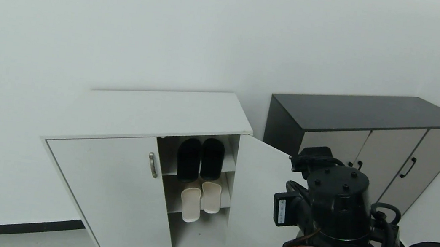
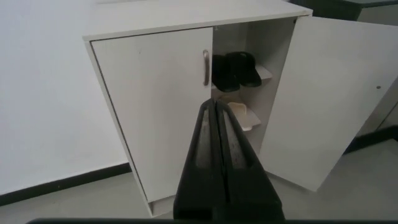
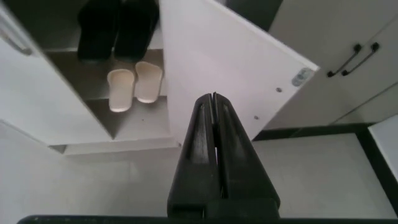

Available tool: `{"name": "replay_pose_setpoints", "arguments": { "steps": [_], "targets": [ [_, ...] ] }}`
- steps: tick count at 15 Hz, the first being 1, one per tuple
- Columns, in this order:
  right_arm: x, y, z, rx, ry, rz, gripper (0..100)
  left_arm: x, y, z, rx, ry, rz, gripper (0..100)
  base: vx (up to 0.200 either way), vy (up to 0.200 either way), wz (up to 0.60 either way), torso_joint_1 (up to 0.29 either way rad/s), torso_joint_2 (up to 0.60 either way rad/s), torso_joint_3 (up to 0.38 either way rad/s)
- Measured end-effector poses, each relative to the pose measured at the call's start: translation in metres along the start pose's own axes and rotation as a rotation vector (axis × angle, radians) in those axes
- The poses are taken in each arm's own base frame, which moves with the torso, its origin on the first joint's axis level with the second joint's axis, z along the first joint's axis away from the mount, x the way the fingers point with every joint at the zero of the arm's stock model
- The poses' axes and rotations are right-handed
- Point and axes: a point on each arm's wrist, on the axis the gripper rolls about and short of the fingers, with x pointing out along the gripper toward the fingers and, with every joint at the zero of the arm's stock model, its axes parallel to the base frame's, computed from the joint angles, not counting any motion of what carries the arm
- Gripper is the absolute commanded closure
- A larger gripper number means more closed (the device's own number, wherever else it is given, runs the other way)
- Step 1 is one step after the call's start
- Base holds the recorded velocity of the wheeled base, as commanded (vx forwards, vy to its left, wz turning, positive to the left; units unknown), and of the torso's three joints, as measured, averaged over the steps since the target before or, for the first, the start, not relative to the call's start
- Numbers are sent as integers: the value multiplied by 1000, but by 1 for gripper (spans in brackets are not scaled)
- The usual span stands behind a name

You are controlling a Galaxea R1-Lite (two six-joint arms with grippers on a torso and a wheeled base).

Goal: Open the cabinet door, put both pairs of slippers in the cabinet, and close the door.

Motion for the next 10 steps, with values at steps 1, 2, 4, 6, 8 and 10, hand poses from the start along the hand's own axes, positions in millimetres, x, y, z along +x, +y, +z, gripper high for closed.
{"name": "replay_pose_setpoints", "arguments": {
  "steps": [1,2,4,6,8,10],
  "targets": [
    [1,-1,0,0,2,-5,100,0,0,0,0,0,-1,100,-200,0,0,2,-2,-2],
    [3,-2,0,0,3,-9,100,0,0,0,0,0,-2,100,-200,0,0,2,-2,2],
    [6,-4,0,1,5,-20,100,0,0,0,0,-1,-1,100,-200,0,0,10,5,2],
    [11,-6,1,7,6,-23,100,0,0,0,0,1,-2,100,-200,0,0,12,5,-2],
    [20,-8,7,22,3,-25,100,0,0,0,0,0,0,100,0,0,0,0,0,0],
    [39,-18,23,55,-10,-72,100,0,0,0,0,0,-1,100,0,0,0,0,0,0]
  ]
}}
